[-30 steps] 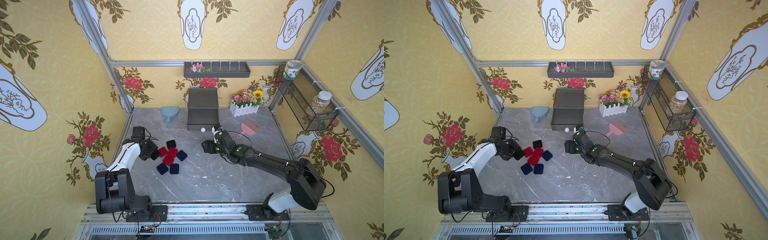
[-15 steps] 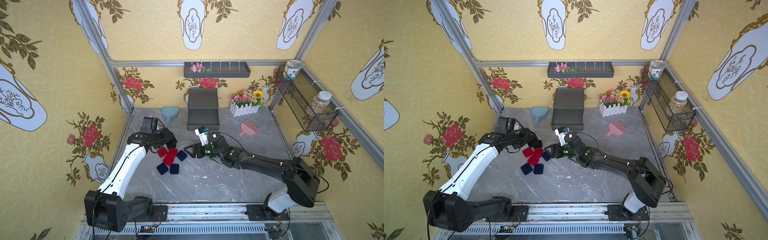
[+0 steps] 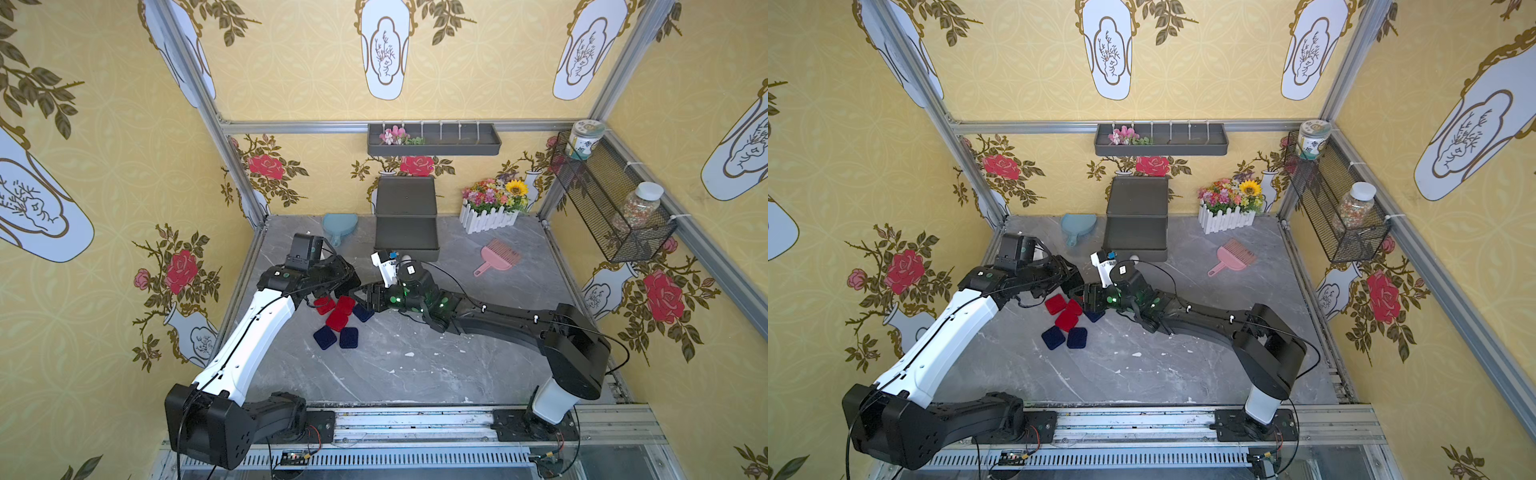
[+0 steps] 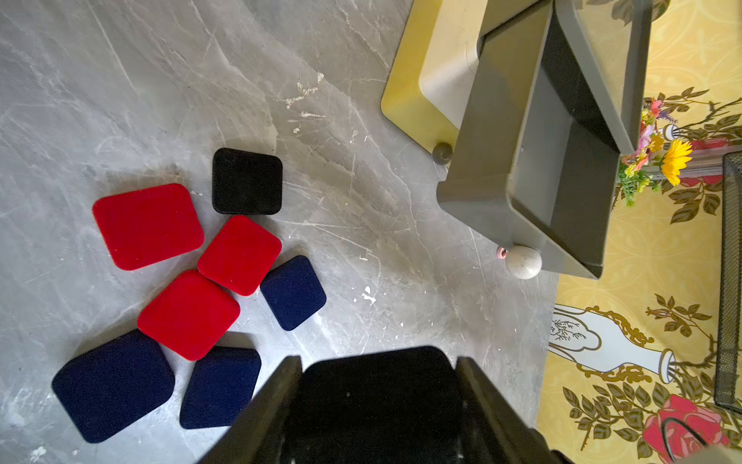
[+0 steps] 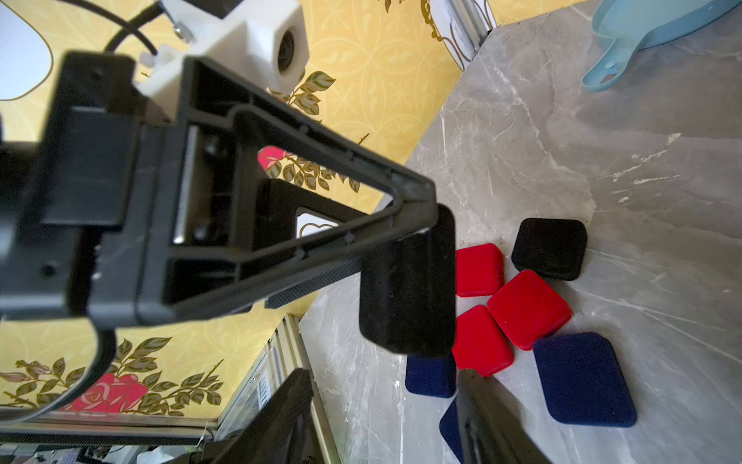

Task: Place the brooch boxes into the drawer by color
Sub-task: Pick up the brooch box from the center of the board, then place the brooch box in the drawer.

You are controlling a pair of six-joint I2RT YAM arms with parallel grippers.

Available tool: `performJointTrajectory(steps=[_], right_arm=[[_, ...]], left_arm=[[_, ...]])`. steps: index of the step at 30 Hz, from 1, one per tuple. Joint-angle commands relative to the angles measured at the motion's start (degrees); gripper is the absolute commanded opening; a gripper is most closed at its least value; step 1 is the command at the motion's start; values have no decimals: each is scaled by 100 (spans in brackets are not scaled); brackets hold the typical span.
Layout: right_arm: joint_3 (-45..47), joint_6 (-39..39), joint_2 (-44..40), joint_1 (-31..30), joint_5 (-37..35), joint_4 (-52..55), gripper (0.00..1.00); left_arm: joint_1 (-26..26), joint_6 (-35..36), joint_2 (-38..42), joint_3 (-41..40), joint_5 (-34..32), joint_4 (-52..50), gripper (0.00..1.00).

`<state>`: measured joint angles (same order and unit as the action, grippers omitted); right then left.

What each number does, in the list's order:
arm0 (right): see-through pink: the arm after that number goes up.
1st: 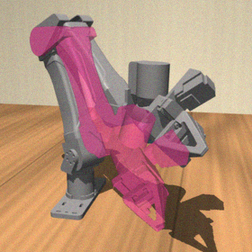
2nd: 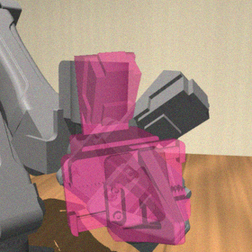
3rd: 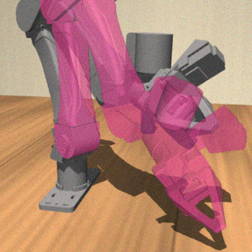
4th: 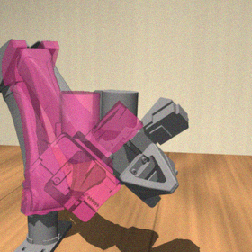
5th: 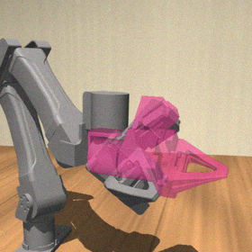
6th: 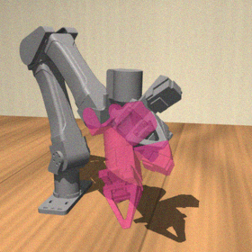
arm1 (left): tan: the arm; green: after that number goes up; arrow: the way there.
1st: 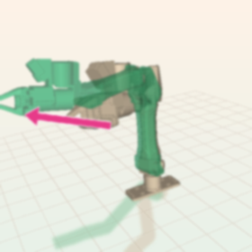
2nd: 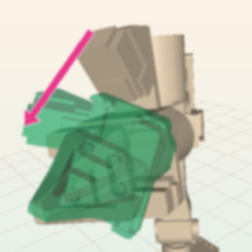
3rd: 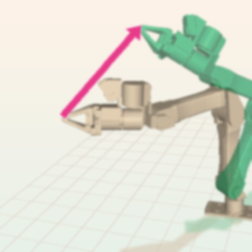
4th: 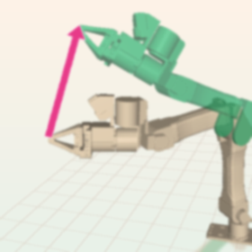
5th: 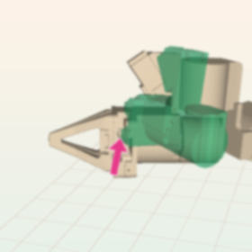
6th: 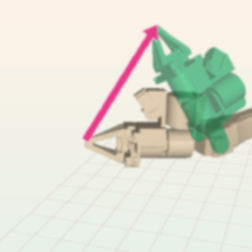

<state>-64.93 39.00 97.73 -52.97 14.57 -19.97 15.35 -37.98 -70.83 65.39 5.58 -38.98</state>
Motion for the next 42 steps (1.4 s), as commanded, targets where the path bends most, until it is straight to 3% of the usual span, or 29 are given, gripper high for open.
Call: performJointTrajectory(steps=[1,8,11,16,20,22,26,28,32,38,42], right_arm=[[-53,100,73,-11,-234,-457,61],[-236,202,285,-11,-242,-689,53],[-314,226,342,-10,-225,-713,45],[-311,240,369,-12,-219,-798,23],[-311,242,378,-10,-214,-798,17],[-295,240,367,-7,-216,-794,16],[-250,195,253,-5,-258,-718,16],[-257,93,136,27,-320,-530,16],[-282,-134,-221,221,-471,69,16],[-316,-150,-813,1040,-433,952,16],[-798,-234,-765,1598,-349,1601,15]], left_arm=[[2,-6,38,-26,43,93,49],[4,11,76,-21,84,93,49],[3,23,100,-17,74,88,49],[3,38,112,-17,93,84,49],[3,62,98,-18,100,84,49],[8,66,111,-16,67,84,56],[4,14,193,2,-145,108,92],[8,-31,283,-8,-233,181,99],[3,-52,529,17,-704,279,100],[-8,42,1249,-222,-1879,522,100],[-67,324,1633,-534,-1997,825,100]])
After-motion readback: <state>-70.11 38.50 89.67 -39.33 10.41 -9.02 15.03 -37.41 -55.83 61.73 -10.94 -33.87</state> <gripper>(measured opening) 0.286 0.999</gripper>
